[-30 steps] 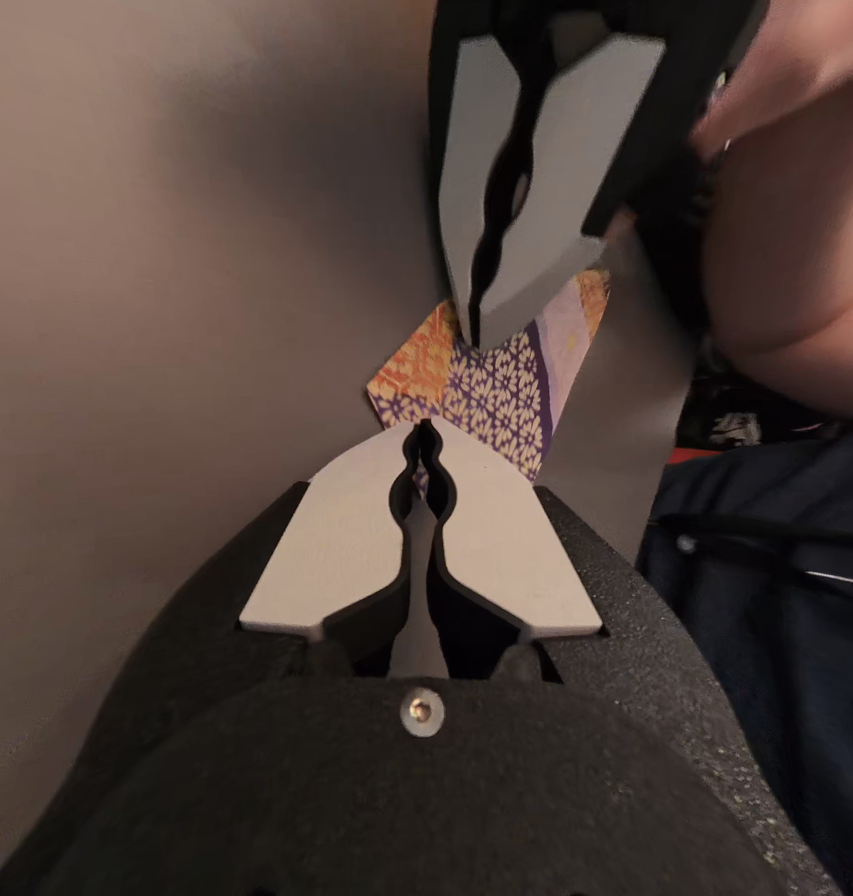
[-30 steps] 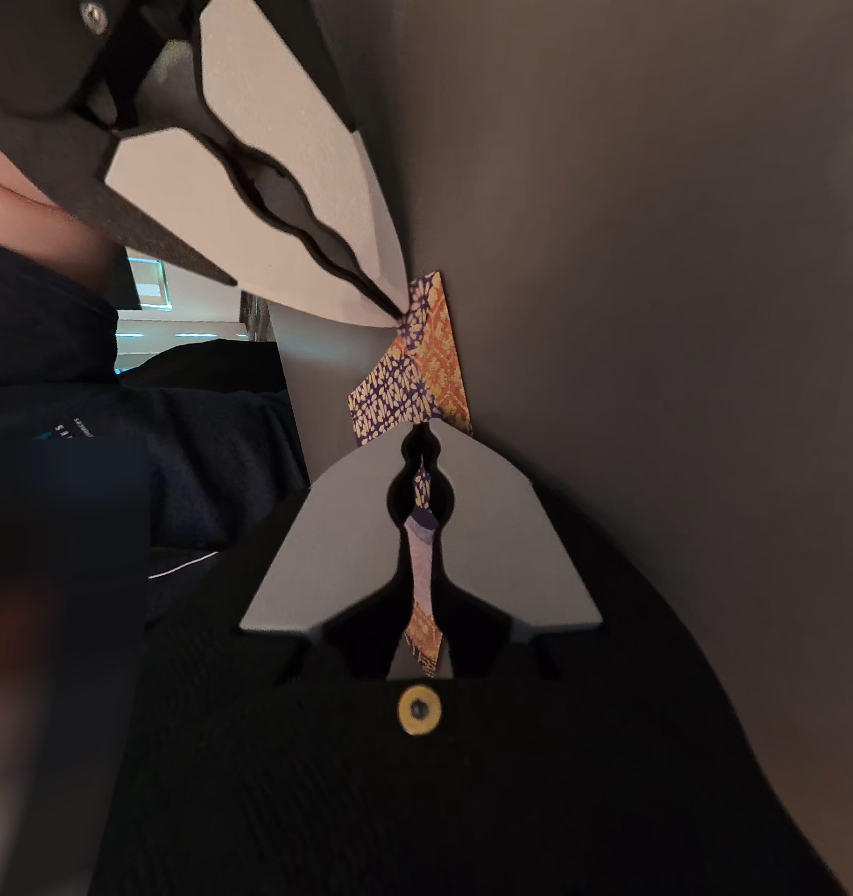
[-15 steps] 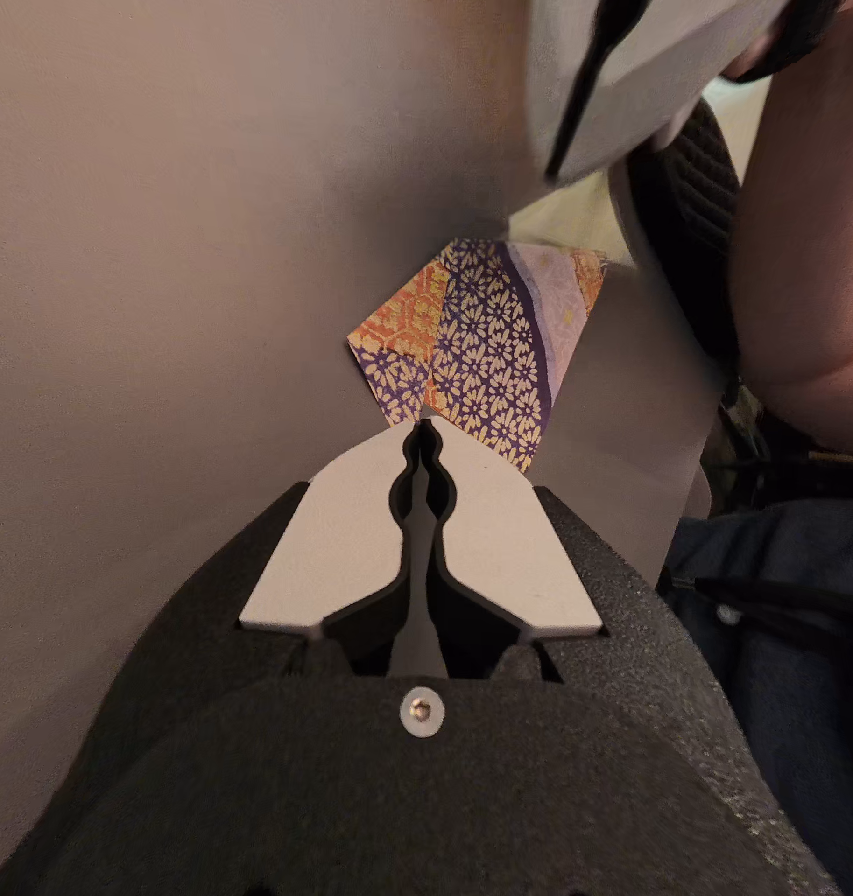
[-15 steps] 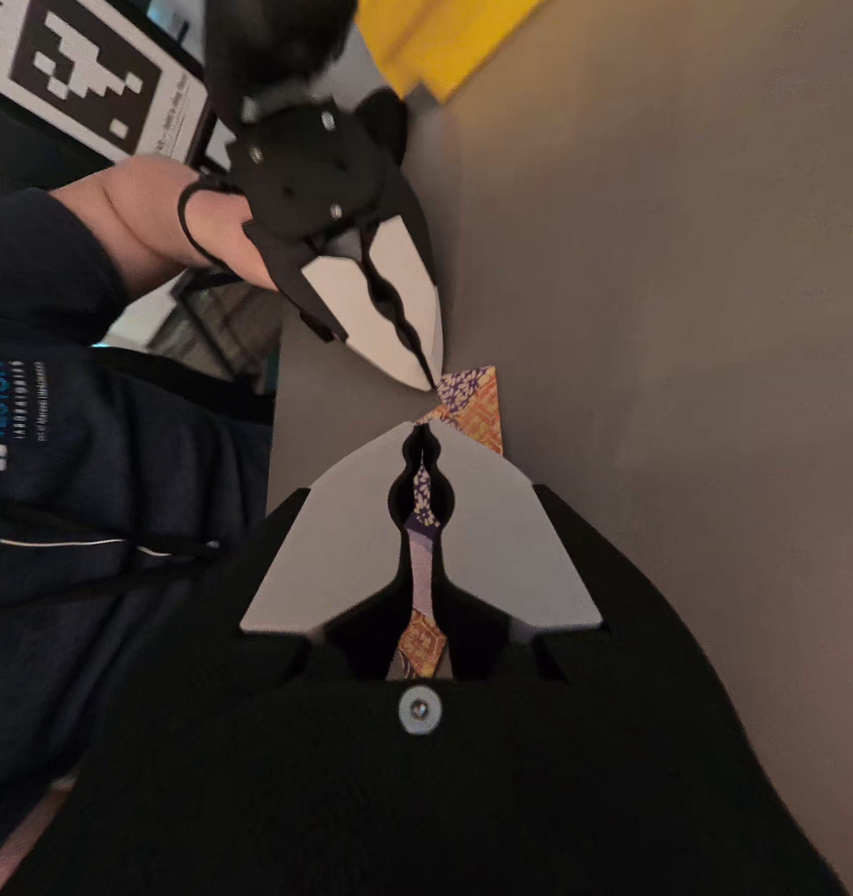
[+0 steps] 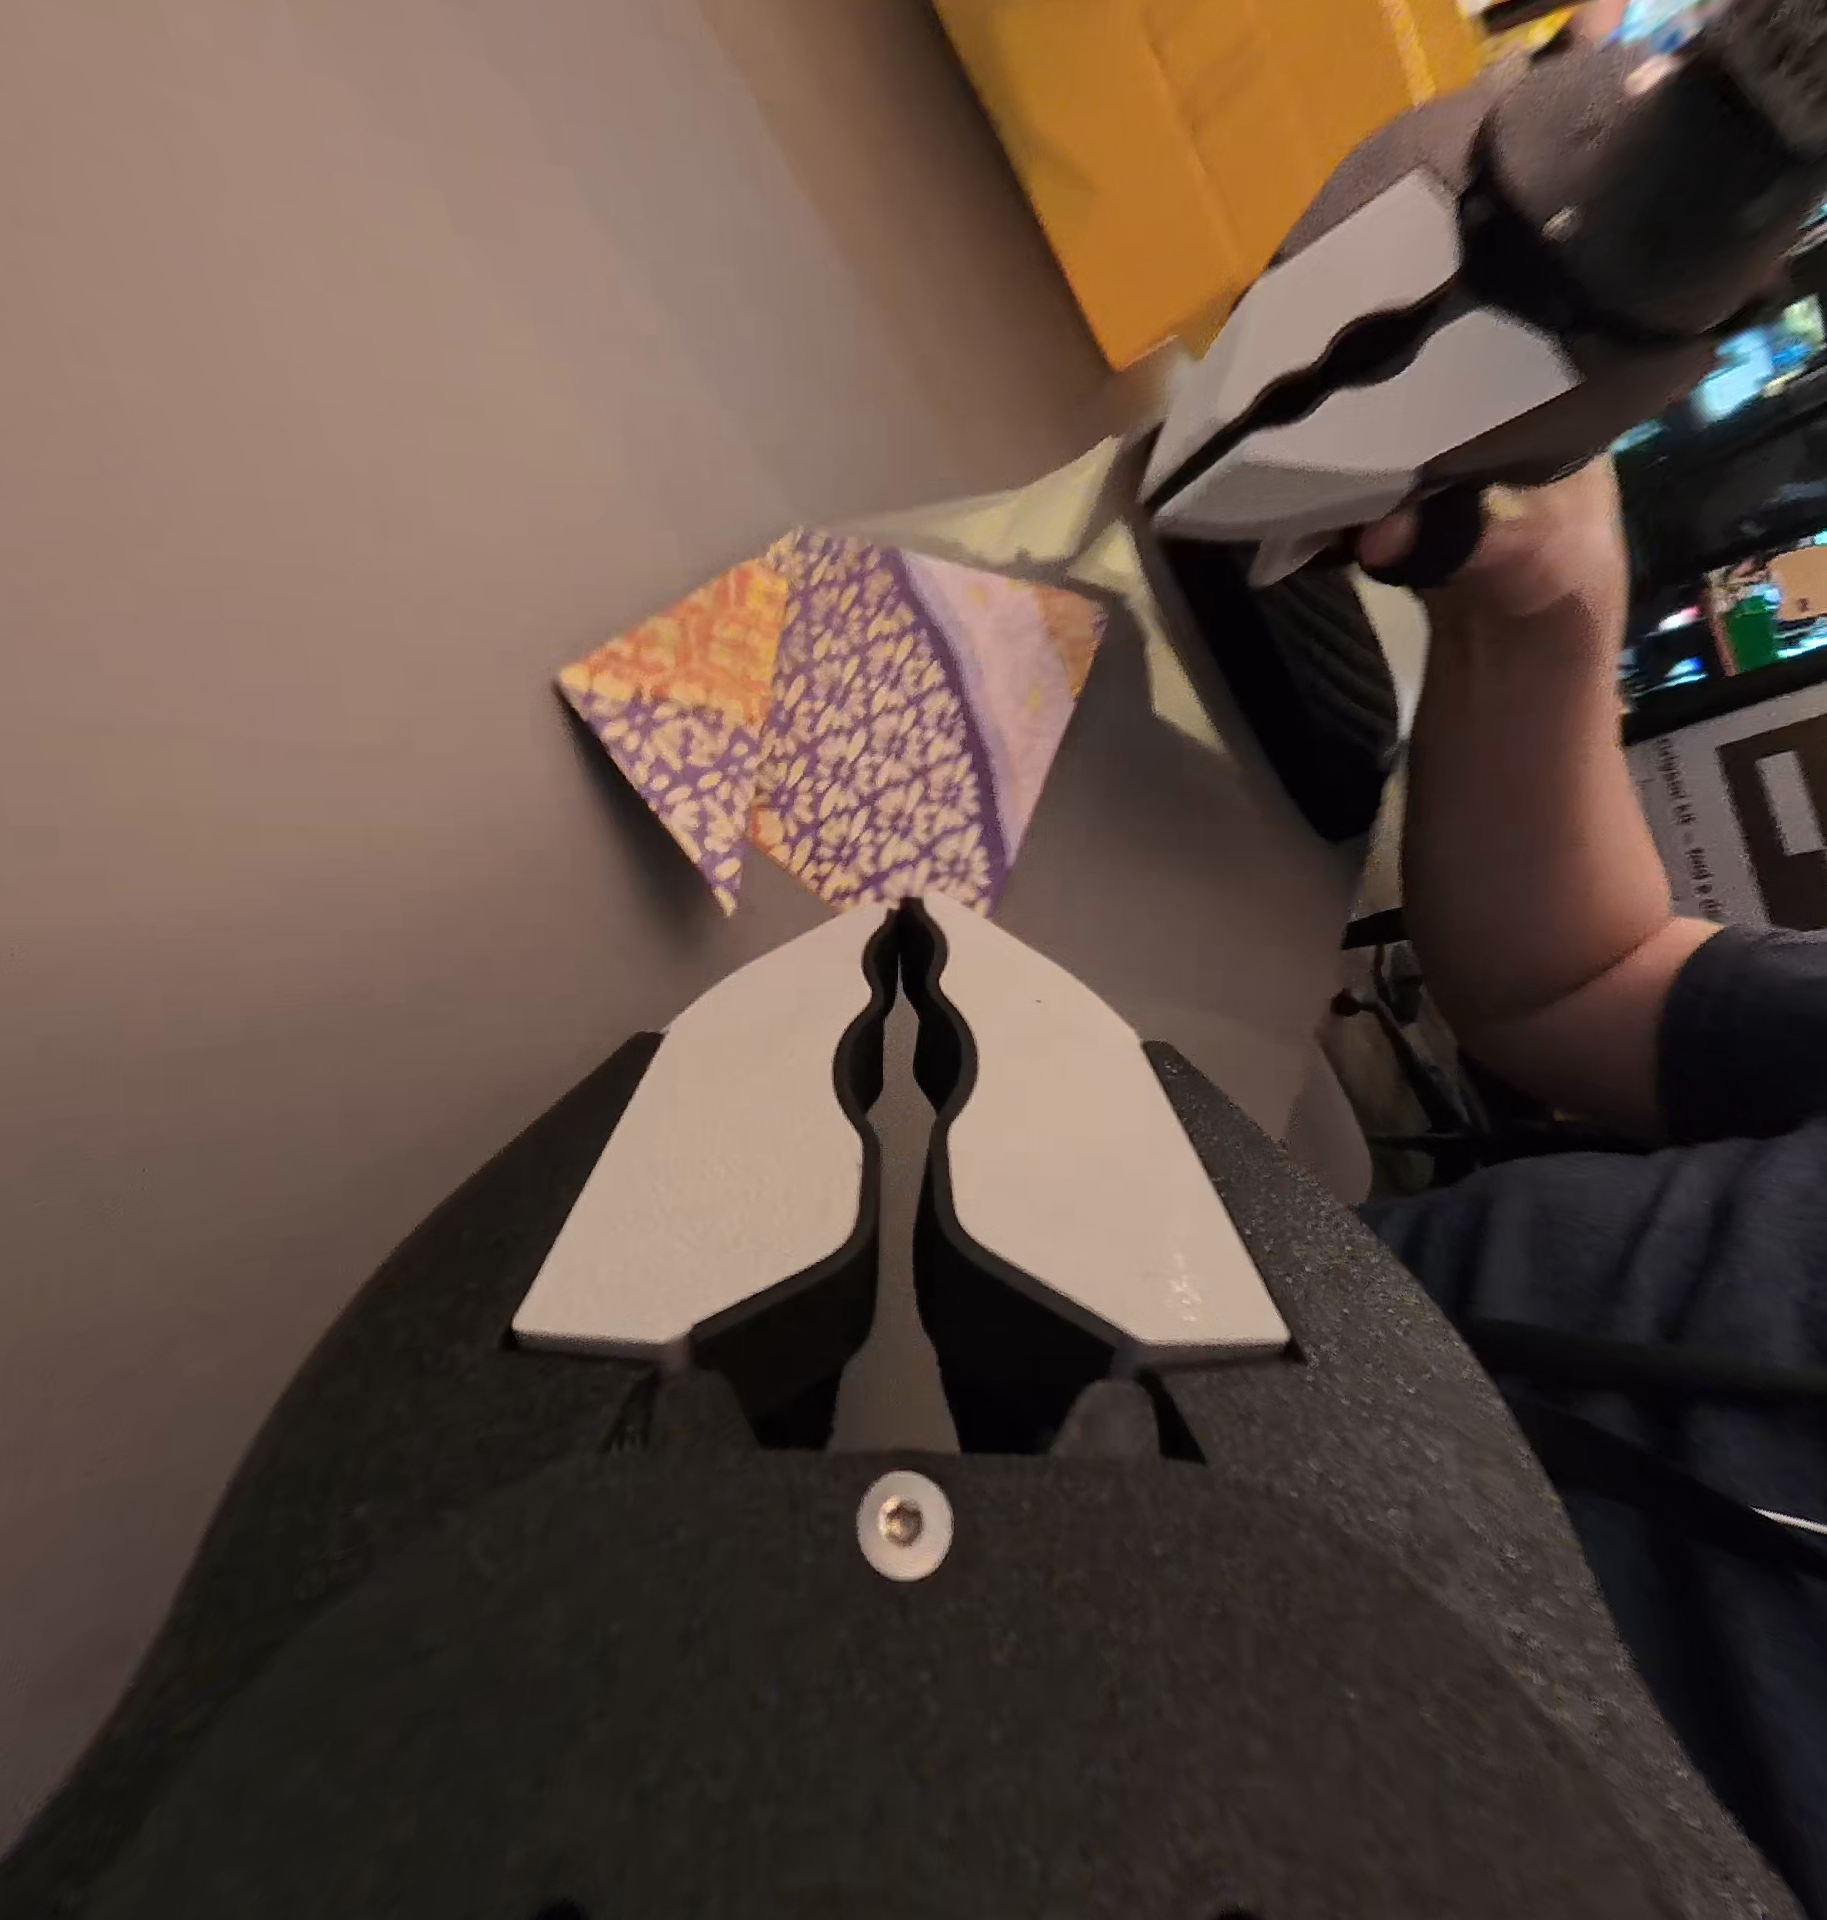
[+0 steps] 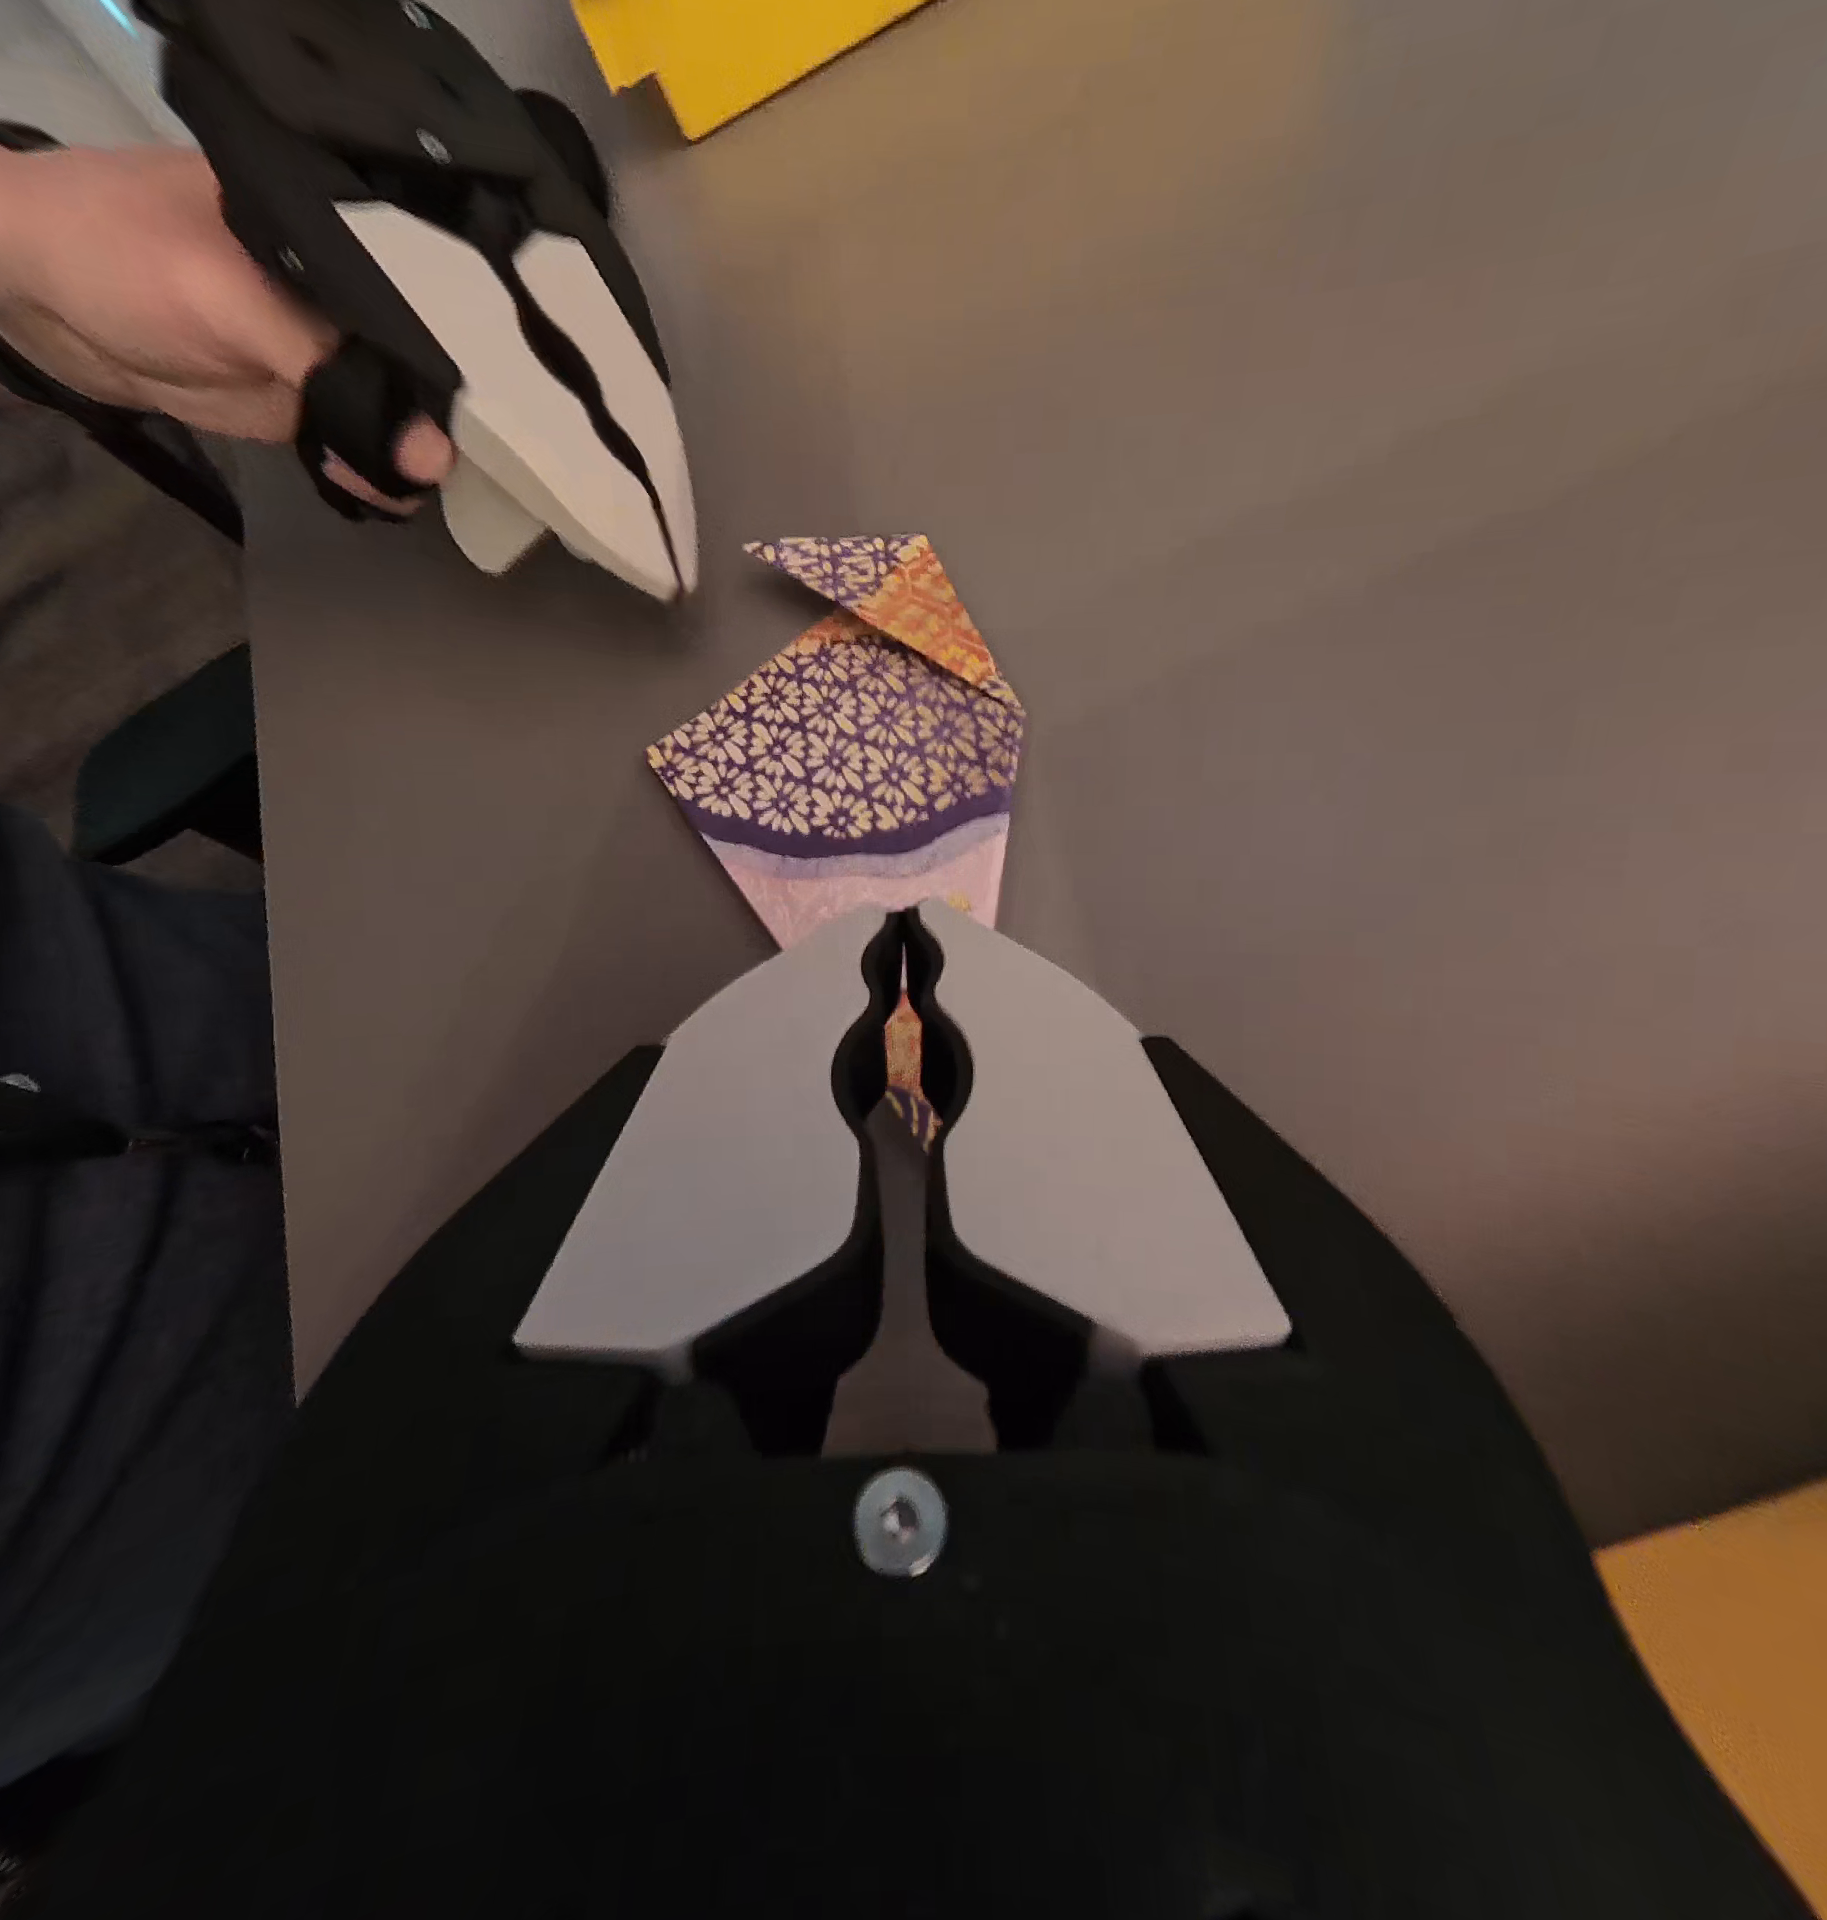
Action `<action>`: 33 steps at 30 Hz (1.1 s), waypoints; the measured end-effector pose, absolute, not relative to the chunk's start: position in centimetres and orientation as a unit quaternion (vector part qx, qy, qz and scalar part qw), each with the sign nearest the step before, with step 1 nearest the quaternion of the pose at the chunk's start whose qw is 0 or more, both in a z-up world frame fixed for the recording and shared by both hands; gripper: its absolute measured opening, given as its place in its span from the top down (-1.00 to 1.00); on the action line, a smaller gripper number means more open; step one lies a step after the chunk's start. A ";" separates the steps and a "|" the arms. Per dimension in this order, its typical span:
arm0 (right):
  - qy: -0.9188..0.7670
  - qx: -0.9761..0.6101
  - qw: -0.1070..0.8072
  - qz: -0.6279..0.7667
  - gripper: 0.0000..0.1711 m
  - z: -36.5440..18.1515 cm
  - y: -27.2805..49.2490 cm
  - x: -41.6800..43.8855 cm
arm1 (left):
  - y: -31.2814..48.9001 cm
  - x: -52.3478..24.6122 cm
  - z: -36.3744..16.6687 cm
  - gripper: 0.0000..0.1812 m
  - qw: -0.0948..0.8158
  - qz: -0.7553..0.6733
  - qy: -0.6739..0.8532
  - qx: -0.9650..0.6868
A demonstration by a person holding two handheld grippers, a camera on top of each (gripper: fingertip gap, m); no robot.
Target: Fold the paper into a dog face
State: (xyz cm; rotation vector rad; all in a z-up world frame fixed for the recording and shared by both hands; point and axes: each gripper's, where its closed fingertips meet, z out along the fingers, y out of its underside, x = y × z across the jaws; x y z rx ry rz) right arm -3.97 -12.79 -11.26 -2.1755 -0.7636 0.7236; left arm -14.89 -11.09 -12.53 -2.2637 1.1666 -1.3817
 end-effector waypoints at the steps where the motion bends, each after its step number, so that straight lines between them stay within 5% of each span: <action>1: -0.281 -0.848 0.359 0.269 0.49 -11.3 -12.7 -3.5 | -11.0 -14.7 -11.5 1.00 0.127 -0.482 0.407 -0.765; 2: -0.268 -0.860 0.354 0.252 0.31 -11.7 -12.6 -2.9 | -11.2 -14.4 -10.6 1.00 0.127 -0.485 0.424 -0.754; 6: -0.286 -0.867 0.339 0.227 0.50 -12.7 -12.7 -2.7 | -12.5 -12.4 -10.2 1.00 0.135 -0.412 0.551 -0.713; 25: -0.187 -0.874 0.084 0.441 0.39 -13.6 -14.0 -6.1 | -13.5 -10.2 -15.5 1.00 0.115 -0.325 0.633 -0.693; 33: -0.196 -0.888 0.014 0.416 0.77 -15.0 -14.2 -6.1 | -13.5 -10.2 -15.5 1.00 0.120 -0.341 0.622 -0.694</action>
